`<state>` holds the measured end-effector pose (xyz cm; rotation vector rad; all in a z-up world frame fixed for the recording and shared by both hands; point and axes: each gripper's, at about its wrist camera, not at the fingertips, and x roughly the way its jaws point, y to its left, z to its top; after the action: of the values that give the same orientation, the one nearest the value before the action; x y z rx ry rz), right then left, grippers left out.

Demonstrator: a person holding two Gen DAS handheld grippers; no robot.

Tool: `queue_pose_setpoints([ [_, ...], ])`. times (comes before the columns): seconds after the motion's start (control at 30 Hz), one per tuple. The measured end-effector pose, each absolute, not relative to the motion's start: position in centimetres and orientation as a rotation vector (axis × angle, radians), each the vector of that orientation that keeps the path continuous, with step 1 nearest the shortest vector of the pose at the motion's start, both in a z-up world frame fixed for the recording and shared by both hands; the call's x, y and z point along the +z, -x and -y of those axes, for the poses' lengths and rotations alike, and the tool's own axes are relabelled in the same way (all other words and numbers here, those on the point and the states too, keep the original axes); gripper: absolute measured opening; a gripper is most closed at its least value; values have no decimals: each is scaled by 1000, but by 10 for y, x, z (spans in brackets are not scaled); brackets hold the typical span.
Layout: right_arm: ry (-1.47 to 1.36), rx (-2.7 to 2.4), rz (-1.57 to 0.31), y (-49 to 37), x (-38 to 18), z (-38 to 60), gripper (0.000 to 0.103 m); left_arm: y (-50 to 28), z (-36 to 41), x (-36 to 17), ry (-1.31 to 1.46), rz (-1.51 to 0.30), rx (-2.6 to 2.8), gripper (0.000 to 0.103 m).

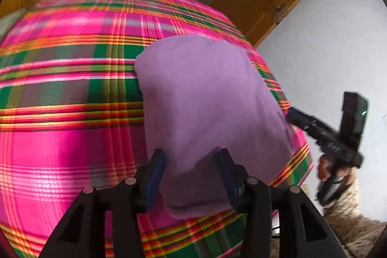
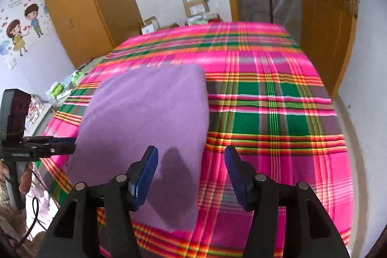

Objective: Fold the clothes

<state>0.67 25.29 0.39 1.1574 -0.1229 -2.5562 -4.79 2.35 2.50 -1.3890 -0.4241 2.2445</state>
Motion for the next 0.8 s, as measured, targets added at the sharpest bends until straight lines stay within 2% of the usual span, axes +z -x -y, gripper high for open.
queue_pose_setpoints([
  [0.33, -1260, -2338, 277, 30, -16, -264, 60, 72, -23, 18, 1457, 463, 2137, 56],
  [0.57, -1342, -2181, 391, 53, -29, -276, 65, 90, -10, 9, 1490, 545, 2005, 58],
  [0.8, -1420, -2023, 438, 72, -37, -285, 67, 111, 10, -5, 1492, 733, 1801, 62],
])
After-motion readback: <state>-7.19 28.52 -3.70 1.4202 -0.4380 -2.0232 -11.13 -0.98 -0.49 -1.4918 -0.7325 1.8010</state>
